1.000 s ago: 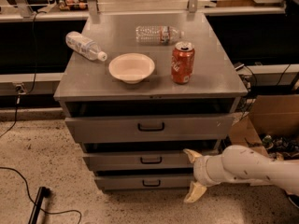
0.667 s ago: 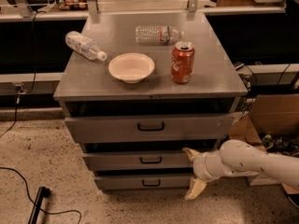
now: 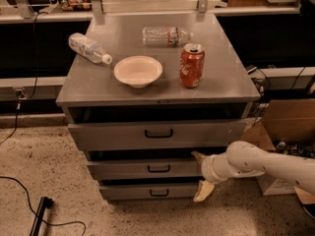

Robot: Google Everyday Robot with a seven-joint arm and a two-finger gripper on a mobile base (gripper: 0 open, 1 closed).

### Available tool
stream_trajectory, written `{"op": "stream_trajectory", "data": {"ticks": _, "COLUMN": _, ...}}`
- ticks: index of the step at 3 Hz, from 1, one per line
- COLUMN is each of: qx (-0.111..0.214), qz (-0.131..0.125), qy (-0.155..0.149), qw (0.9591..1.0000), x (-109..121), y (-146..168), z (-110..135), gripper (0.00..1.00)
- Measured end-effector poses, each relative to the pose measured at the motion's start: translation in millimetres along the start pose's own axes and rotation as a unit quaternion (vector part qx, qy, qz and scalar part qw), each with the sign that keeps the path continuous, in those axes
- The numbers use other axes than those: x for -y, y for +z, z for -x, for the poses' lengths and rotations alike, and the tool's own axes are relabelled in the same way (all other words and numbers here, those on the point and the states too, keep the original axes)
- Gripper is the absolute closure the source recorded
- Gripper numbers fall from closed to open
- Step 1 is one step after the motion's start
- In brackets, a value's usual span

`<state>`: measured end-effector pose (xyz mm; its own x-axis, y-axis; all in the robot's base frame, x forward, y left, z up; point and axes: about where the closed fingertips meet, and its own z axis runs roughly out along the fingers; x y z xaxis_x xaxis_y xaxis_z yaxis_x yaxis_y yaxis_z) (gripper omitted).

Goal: Open middle drawer

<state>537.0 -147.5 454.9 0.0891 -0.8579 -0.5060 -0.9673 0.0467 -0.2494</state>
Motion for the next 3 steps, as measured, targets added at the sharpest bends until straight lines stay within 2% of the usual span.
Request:
{"op": "stream_trajectory", "data": {"ticks": 1, "qx": -0.001, "qz": -0.004, "qy": 0.008, "qw": 1.0000, "x": 15, "y": 11, "z": -12, "gripper": 0.00}}
{"op": "stream_trajectory", "data": {"ticks": 2, "qx": -0.006, "qz": -0.002, "qy": 0.018, "qw": 0.9998, "x": 26, "y": 22, "z": -22, "gripper": 0.17}}
{"op": "stream_trajectory", "data": {"ticks": 3, "qx": -0.004, "qz": 0.001, "qy": 0.030, "qw": 0.9996, "x": 28, "y": 33, "z": -29, "gripper": 0.40}}
